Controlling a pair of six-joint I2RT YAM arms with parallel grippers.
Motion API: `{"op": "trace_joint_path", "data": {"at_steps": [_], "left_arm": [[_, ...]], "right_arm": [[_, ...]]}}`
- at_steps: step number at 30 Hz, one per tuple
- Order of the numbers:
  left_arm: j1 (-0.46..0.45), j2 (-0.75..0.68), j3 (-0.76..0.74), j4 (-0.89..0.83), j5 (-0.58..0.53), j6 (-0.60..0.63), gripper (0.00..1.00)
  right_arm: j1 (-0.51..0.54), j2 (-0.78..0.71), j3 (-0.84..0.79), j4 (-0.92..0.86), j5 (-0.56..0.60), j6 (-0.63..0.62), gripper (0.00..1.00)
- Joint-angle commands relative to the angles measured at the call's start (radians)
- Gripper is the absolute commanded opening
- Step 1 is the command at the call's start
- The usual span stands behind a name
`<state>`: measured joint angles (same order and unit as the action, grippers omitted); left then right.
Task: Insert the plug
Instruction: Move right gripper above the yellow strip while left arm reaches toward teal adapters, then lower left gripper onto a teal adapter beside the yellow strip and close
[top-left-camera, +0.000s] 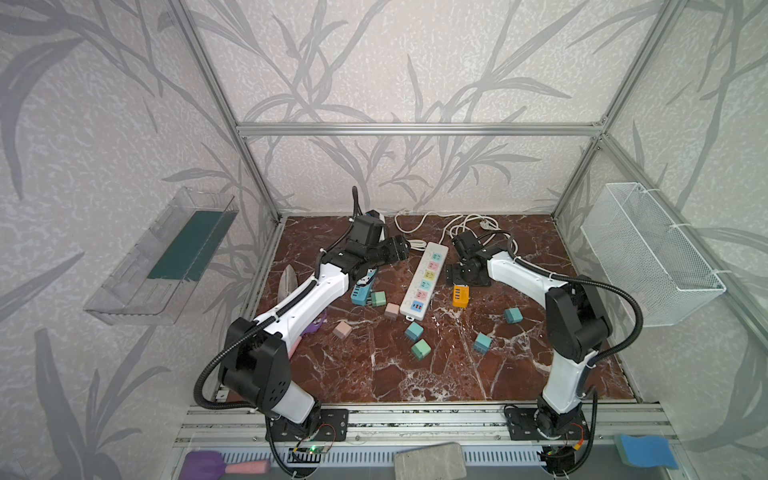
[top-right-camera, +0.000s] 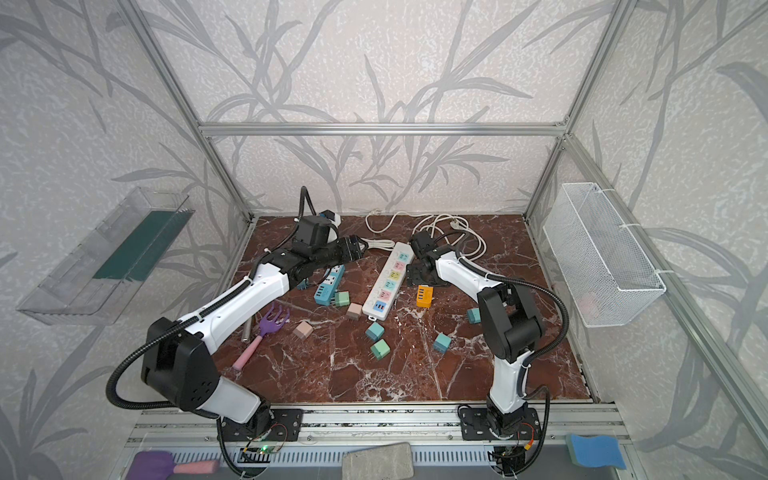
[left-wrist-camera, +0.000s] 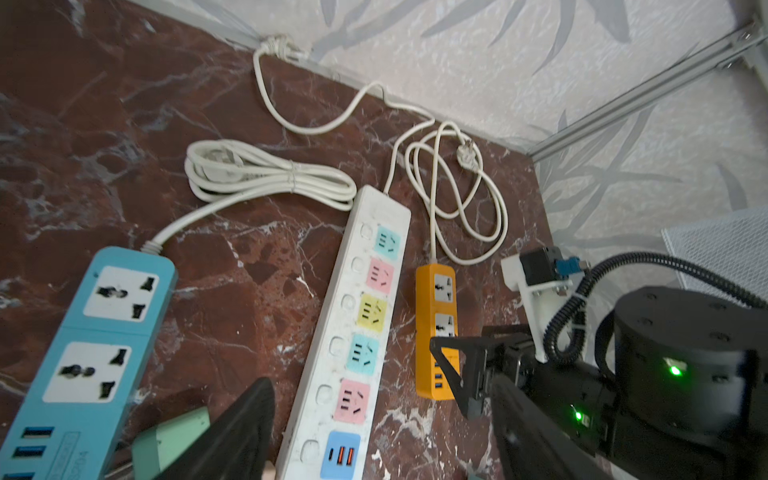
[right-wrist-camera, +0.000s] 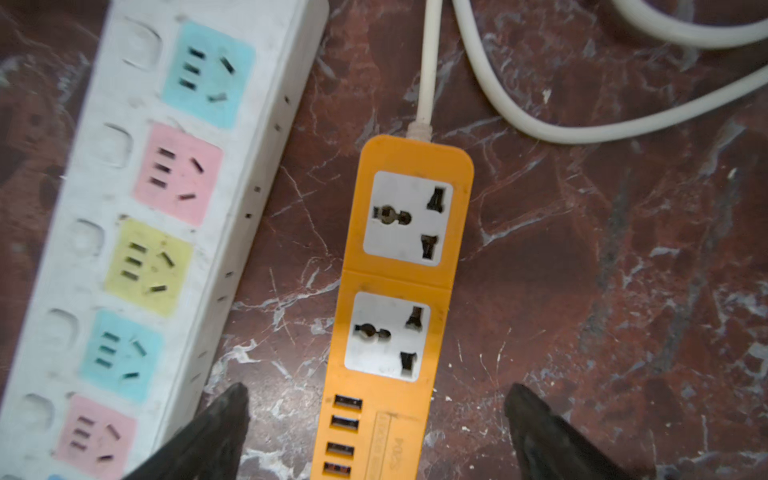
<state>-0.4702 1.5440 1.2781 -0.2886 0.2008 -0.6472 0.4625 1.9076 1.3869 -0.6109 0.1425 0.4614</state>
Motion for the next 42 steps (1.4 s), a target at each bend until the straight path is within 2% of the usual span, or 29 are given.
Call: {"op": "trace_joint_path", "data": {"at_steps": [1,8,11,16,24,28,30,32,33,37,42], "left_arm": [[-0.031,-0.015,-0.009,-0.015,0.052,0.001,0.8],[-0.033,-0.019,-0.016,0.0,0.087,-0.033,0.78],[-0.033,-0.025,-0.014,-0.003,0.079,-0.032,0.77],[-0.032,-0.034,-0.022,0.002,0.074,-0.034,0.78],[-0.033,-0.035,-0.026,0.002,0.065,-0.04,0.77],[-0.033,-0.03,-0.031,0.009,0.073,-0.049,0.77],[-0.034,-0.027,-0.03,0.01,0.081,-0.052,0.77],[-0.034,-0.024,-0.028,0.009,0.087,-0.054,0.77],[-0.035,-0.023,-0.027,0.01,0.091,-0.053,0.77],[-0.041,-0.021,-0.017,-0.003,0.093,-0.035,0.77],[-0.084,-0.012,0.021,-0.047,0.105,0.021,0.74]], "right_arm": [[-0.002,0.05,0.053,-0.064,0.014,0.016,0.9],[-0.004,0.093,0.054,-0.069,0.044,0.03,0.79],[-0.004,0.088,0.034,-0.056,0.051,0.051,0.71],[-0.004,0.023,-0.067,0.011,0.073,0.089,0.52],[-0.003,-0.117,-0.245,0.027,0.124,0.184,0.38],[0.014,-0.218,-0.369,0.075,0.108,0.259,0.4],[0.019,-0.247,-0.389,0.081,0.078,0.268,0.53],[0.02,-0.268,-0.385,0.065,0.04,0.264,0.72],[0.02,-0.283,-0.382,0.062,0.032,0.259,0.76],[0.019,-0.36,-0.35,0.021,0.012,0.222,0.81],[0.018,-0.479,-0.341,-0.097,0.096,0.183,0.8]]}}
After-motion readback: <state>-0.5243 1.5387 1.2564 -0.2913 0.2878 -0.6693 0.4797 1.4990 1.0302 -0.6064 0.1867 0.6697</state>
